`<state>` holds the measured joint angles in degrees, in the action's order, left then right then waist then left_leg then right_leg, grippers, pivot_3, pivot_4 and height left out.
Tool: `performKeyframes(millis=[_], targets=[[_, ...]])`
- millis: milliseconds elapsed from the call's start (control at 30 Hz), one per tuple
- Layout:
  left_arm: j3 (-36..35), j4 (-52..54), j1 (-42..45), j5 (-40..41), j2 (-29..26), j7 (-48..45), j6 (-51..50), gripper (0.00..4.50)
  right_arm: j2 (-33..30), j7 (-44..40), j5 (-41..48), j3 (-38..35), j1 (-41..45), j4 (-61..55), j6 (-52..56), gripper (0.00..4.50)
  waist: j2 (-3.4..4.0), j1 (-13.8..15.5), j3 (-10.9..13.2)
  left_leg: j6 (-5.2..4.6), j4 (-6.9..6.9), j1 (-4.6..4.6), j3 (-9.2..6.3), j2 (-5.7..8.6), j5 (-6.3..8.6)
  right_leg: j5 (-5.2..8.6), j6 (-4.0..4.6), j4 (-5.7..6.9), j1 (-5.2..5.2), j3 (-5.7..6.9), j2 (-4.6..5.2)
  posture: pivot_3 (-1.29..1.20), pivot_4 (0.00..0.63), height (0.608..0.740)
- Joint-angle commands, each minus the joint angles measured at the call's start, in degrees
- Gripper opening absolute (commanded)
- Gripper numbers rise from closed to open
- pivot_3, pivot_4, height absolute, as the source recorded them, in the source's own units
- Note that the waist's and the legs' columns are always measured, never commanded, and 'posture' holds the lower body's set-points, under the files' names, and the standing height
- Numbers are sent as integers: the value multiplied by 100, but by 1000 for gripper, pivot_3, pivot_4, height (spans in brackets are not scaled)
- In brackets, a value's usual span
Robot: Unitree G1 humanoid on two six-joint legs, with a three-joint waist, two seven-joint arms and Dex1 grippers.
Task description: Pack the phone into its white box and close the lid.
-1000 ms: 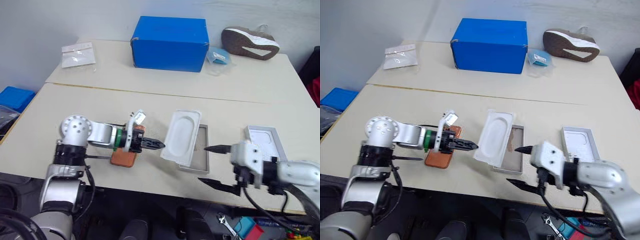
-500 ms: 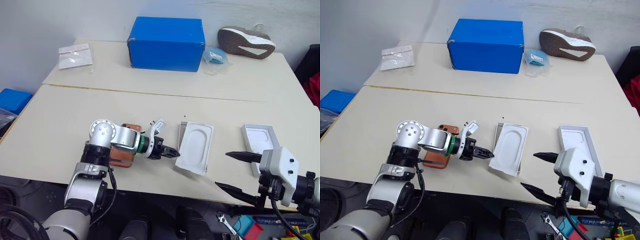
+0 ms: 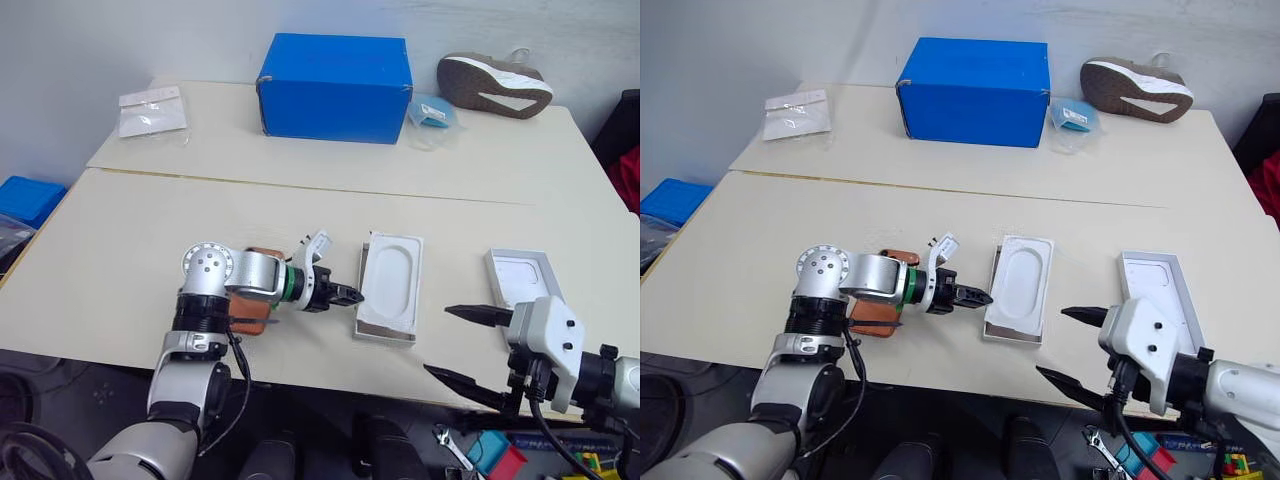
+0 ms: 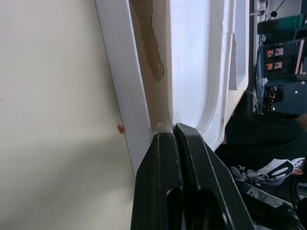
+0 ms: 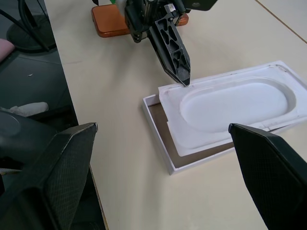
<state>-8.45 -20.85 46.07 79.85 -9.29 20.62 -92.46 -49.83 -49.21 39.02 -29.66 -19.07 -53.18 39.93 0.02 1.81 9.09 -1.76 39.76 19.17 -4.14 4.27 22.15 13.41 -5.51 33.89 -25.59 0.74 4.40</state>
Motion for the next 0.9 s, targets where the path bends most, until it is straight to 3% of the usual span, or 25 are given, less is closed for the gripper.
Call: performKeyframes(millis=[33,233,333,533,667,767,900], targets=[[21,173,-89,429,-10,193,-4,0,-70,12,-24,11,42,2,-140,4476,0,3,0,0,0,0,0,0,0,0,0,0,0,0,0,0,150,740],[-4,184,-159,710,-28,507,-4,0,-63,22,-74,105,56,31,-196,4476,0,7,0,0,1,0,0,0,0,0,0,0,0,0,0,0,150,740],[-14,182,-165,773,-20,610,-4,620,-63,26,-94,121,48,56,-232,4500,0,7,0,1,1,0,0,1,0,0,0,0,0,1,0,0,150,740],[135,185,-105,1201,-319,562,-4,2463,-63,34,-131,155,27,76,-255,4500,0,-15,0,2,1,-2,0,0,0,0,0,1,0,0,-1,0,150,740],[425,330,60,1736,-886,-42,-4,2463,-81,43,-199,268,106,134,-289,4500,0,-34,0,8,0,-5,1,-1,-1,0,0,4,0,-2,-3,0,150,740],[648,760,174,1622,-1460,-887,-4,2463,-153,32,-289,520,369,275,-343,4500,0,-39,0,10,0,-5,0,-1,-1,0,0,4,-1,-1,-4,0,150,740],[558,904,364,1168,-1740,-1842,91,2463,-274,57,-460,1034,983,610,-373,4500,2,-23,-1,10,0,-4,0,1,-1,0,0,1,0,0,-4,0,150,740]])
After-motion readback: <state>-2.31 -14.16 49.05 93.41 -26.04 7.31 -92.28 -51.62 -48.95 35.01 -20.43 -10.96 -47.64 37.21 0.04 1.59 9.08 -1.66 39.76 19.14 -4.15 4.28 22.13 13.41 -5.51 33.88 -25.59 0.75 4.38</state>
